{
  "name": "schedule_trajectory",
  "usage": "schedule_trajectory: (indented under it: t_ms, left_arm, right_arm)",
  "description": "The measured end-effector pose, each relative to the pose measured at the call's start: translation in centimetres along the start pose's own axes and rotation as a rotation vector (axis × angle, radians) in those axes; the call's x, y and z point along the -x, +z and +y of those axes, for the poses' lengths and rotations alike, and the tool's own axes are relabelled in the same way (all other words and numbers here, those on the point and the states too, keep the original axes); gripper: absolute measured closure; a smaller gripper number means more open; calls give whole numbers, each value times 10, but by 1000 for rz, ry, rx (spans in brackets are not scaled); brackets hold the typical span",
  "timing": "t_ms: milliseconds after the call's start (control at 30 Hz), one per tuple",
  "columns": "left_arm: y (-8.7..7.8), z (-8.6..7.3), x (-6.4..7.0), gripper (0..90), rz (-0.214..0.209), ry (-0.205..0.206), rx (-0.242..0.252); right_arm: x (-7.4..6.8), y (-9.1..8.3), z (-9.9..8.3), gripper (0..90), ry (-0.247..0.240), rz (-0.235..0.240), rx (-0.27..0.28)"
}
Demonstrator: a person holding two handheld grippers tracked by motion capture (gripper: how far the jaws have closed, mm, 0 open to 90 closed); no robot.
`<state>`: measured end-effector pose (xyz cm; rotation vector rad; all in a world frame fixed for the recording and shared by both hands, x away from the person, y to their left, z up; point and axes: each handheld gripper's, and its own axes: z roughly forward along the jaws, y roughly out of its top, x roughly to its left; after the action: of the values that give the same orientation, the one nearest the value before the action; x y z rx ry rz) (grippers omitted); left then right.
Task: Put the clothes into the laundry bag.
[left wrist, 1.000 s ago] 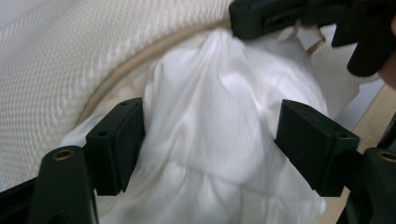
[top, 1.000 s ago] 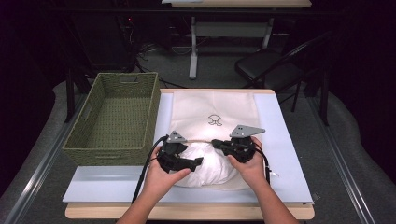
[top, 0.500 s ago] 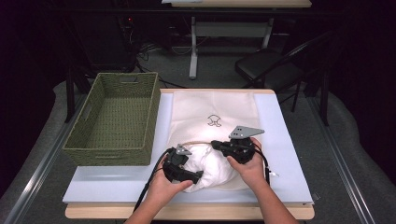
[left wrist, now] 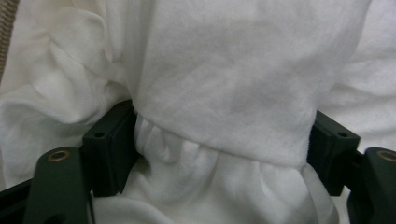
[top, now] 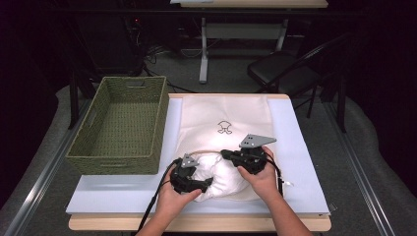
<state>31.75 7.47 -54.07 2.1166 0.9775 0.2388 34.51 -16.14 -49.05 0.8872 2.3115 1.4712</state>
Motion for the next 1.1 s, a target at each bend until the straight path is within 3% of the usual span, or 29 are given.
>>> schedule_trajectory:
  t_ms: [33, 67, 133, 233, 367, 467, 733, 833, 933, 967, 1033, 1067, 1100]
  left_arm:
    - [0, -1, -1, 267, 1, 14, 7]
    - [0, -3, -2, 300, -19, 3, 17]
    - [0, -6, -3, 410, -27, 0, 40]
    - [-1, -7, -2, 500, -36, -8, 47]
    - [-5, 0, -2, 630, -34, 2, 29]
    - [-9, 9, -1, 695, -25, 8, 51]
    - [-18, 35, -6, 720, -31, -6, 102]
    - [-22, 43, -8, 721, -3, 4, 118]
    - [-22, 45, -12, 722, 25, -29, 147]
    - [-19, 43, -17, 721, 39, -64, 170]
    - [-15, 42, -17, 717, 43, -83, 176]
    - [-10, 41, -17, 717, 49, -85, 169]
    - [4, 38, -17, 703, 44, -89, 132]
  right_arm:
    - [0, 0, 0, 900, -4, 0, -2]
    - [-1, 0, 0, 900, -3, 0, -2]
    - [-1, 1, -1, 900, -1, 2, -3]
    - [-2, 2, -2, 900, -3, 4, -6]
    - [-5, 4, -1, 900, -8, 6, -5]
    - [-6, 4, -1, 900, -9, 9, 1]
    - [-7, -5, 8, 900, -9, -10, 60]
    - [-5, -9, 11, 900, 1, -11, 87]
    - [-3, -13, 13, 900, 20, 10, 111]
    - [-5, -13, 14, 900, 17, 16, 113]
    - [-7, -12, 14, 900, 5, 9, 105]
    - [-7, -12, 14, 900, 5, 9, 105]
    - [-8, -9, 13, 900, -3, 4, 86]
